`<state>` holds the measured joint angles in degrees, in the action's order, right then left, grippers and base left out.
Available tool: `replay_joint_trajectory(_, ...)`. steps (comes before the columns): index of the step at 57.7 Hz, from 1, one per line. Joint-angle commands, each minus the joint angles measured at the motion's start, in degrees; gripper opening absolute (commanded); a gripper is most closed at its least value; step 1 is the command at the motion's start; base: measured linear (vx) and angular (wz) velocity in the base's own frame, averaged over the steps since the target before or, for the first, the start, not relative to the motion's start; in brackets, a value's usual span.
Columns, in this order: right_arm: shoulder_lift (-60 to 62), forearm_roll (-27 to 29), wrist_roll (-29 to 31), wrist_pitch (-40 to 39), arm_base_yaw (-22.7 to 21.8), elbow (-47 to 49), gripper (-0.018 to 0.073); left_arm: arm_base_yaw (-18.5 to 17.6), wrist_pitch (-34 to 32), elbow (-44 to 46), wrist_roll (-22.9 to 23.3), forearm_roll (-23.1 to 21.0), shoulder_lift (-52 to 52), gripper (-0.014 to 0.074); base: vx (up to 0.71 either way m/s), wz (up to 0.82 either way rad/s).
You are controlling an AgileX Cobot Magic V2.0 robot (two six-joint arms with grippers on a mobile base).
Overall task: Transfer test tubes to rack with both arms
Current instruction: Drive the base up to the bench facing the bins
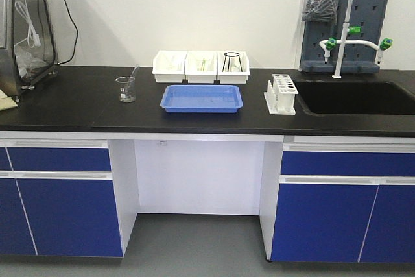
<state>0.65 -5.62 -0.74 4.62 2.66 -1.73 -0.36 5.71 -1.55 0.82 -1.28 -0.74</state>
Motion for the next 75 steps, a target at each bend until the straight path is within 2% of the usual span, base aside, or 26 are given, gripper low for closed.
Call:
replay_joint_trajectory(1,0.5,-0.2,-0.1,-4.6,-0.1,-0.8,-0.0013,-0.3,-4.4,1.4,0.4,-0.4,-0.1,-0.0006,0.0,-0.01)
replay_joint_trajectory(75,0.5,-0.2,-0.1,-4.6,-0.1,-0.8,-0.0013,-0.3,-4.4,1.4,0.4,-0.4,-0.1,-0.0006,0.02,-0.01)
